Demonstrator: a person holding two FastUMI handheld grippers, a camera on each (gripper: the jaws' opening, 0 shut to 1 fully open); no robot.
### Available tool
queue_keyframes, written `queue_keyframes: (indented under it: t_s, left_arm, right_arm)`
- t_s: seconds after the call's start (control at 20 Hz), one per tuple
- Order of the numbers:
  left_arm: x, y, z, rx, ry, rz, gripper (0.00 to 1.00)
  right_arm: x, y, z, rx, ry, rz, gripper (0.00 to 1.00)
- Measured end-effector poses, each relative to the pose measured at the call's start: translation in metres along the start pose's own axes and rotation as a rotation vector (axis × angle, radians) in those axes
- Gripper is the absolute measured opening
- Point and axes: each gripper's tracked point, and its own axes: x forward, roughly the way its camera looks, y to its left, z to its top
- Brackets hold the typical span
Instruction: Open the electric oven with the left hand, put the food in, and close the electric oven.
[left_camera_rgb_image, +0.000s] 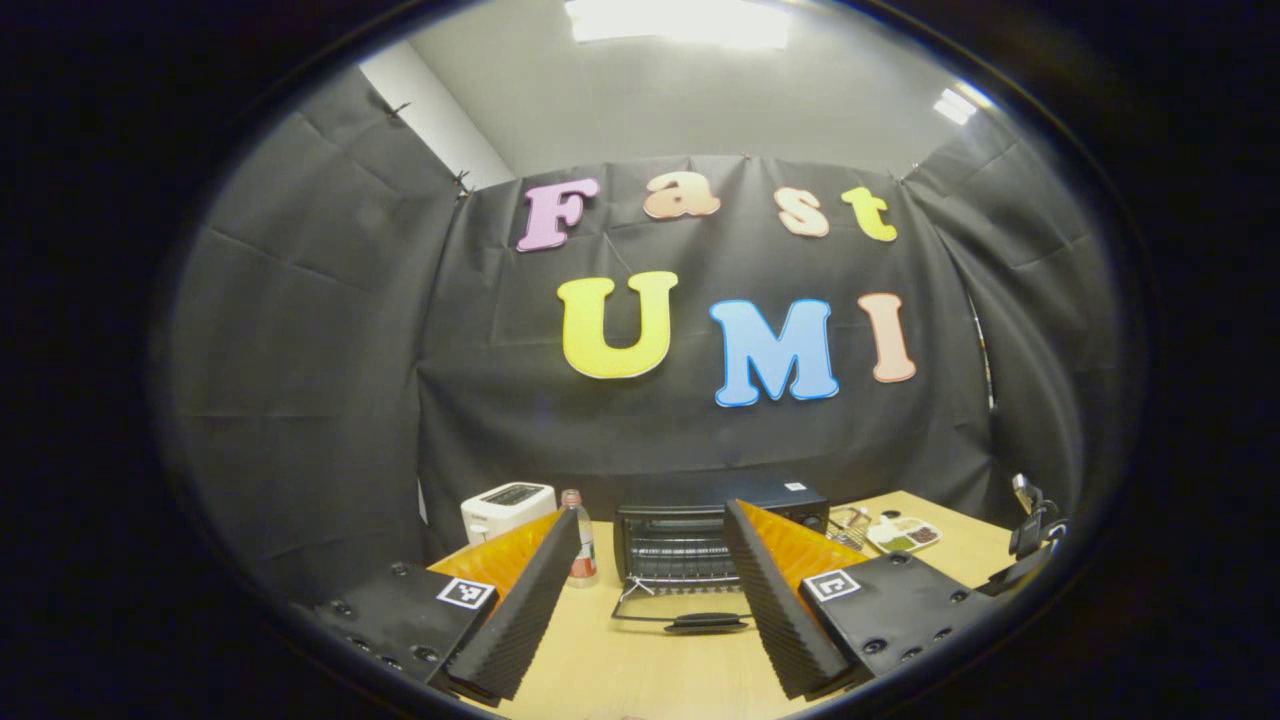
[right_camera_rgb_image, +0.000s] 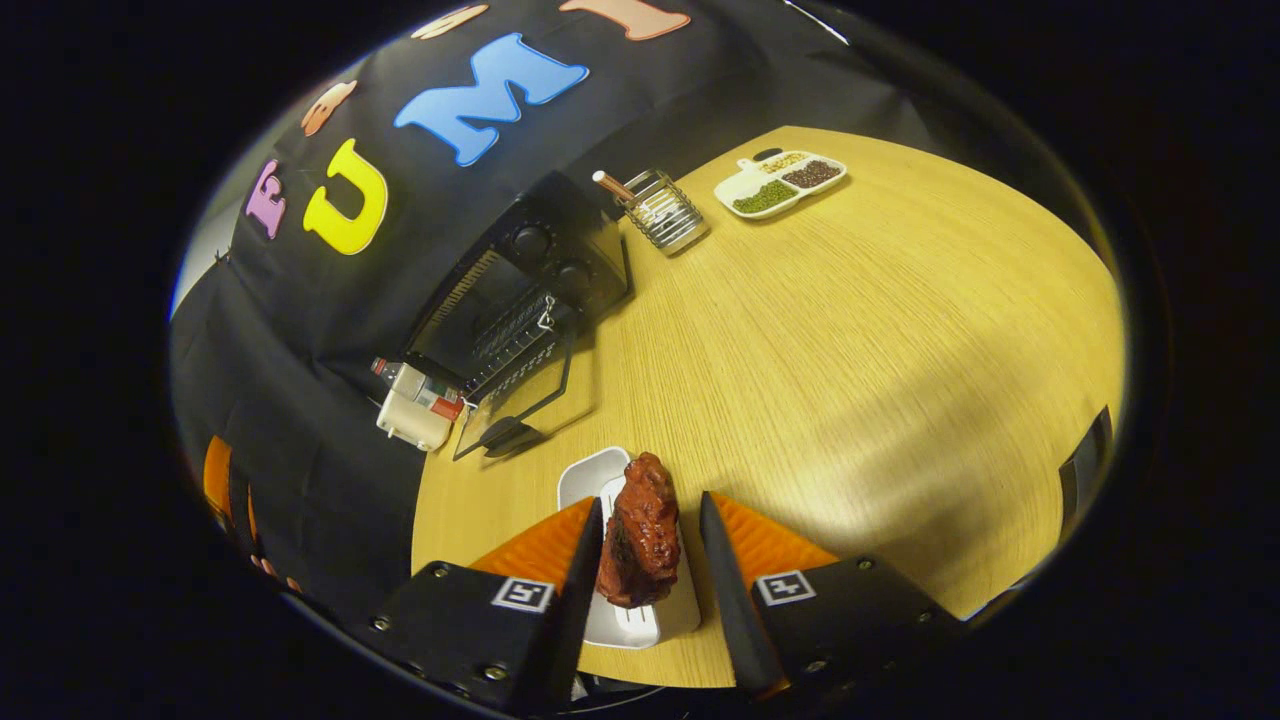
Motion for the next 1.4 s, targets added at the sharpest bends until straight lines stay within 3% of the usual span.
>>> queue_keyframes:
  t_s: [0.15,0.2,0.25,0.3,0.4,0.55,0.85,1.0,1.4]
  left_arm:
    - [0.001,0.004,-0.002,0.002,0.001,0.003,1.00]
    - [0.001,0.005,-0.002,0.002,0.002,0.003,1.00]
    - [0.001,0.005,-0.003,0.002,0.004,0.004,1.00]
    - [0.002,0.007,-0.004,-0.001,0.006,0.004,1.00]
    - [0.004,0.007,-0.007,-0.007,0.013,0.004,1.00]
    - [0.006,0.011,-0.006,-0.017,0.009,0.004,1.00]
    - [0.015,0.018,-0.012,-0.023,0.017,-0.002,1.00]
    - [0.020,0.025,-0.017,-0.028,0.029,0.000,1.00]
    - [0.043,0.059,-0.026,-0.019,0.046,0.025,1.00]
  right_arm:
    - [0.006,0.003,-0.004,0.043,0.016,0.022,0.53]
    - [-0.007,0.007,-0.003,0.054,0.028,0.026,0.29]
    - [0.002,0.011,-0.008,0.054,0.042,0.046,0.29]
    - [0.006,0.010,0.004,0.067,0.022,0.042,0.16]
    - [-0.001,0.020,0.003,0.054,0.026,0.047,0.11]
    - [-0.011,0.029,0.016,0.022,0.006,0.044,0.11]
    - [-0.022,0.083,0.062,0.020,-0.077,0.142,0.11]
    - [-0.007,0.116,0.078,0.027,-0.102,0.201,0.11]
    - [0.049,0.177,0.099,0.057,-0.131,0.270,0.11]
